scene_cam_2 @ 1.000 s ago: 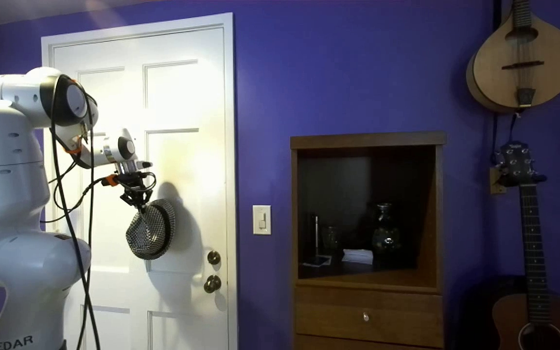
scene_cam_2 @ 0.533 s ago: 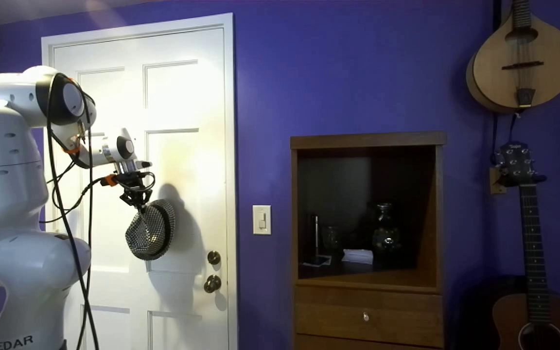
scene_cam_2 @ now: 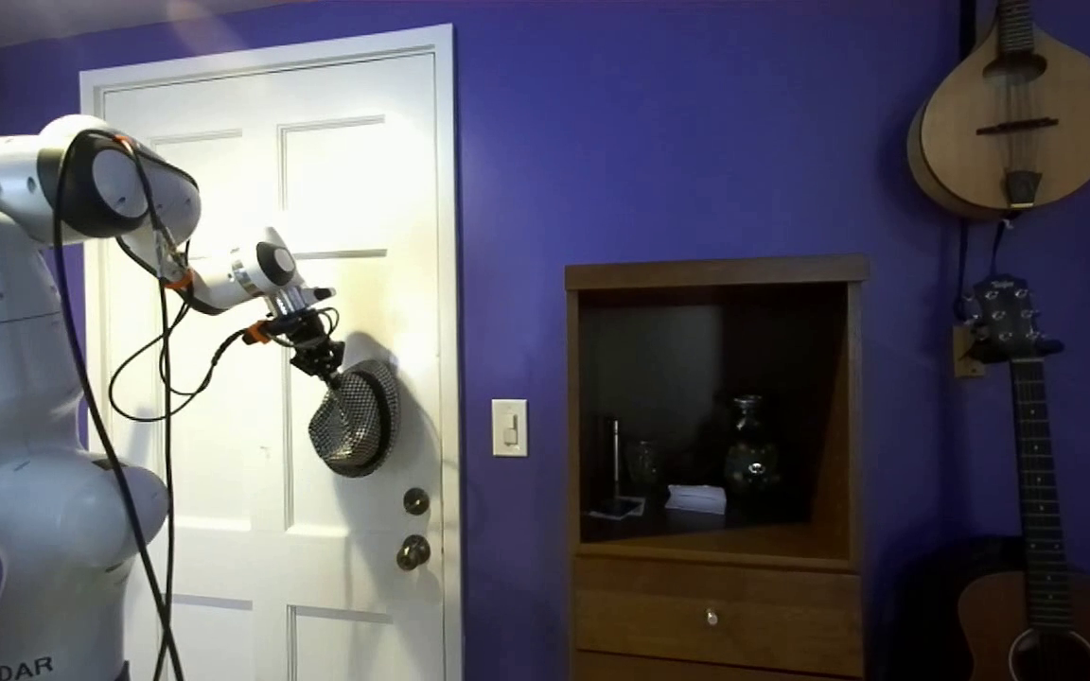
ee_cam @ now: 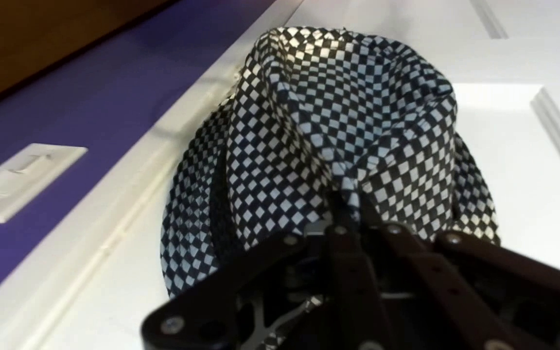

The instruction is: Put the hat on top of the shelf

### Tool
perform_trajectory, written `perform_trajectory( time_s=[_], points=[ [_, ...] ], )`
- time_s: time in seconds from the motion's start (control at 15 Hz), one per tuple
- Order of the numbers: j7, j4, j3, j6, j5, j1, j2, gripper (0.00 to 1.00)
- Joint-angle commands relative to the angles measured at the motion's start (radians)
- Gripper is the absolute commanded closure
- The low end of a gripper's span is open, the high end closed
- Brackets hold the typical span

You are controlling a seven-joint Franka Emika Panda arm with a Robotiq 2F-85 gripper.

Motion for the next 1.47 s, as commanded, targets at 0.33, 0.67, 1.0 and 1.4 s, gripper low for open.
perform_trajectory(
  time_s=[0.33, 0.67, 1.0, 1.4],
  points=[
    [0.215, 0.144, -0.022, -0.129, -0.167, -0.161, -0.100, 0.98],
    [0.208, 0.144, -0.037, -0.104, -0.141, -0.173, -0.101, 0.93],
    [0.268, 0.169, -0.027, -0.115, -0.173, -0.195, -0.087, 0.98],
    [0.480, 0.307, -0.043, -0.170, -0.340, -0.296, -0.004, 0.98]
  ],
)
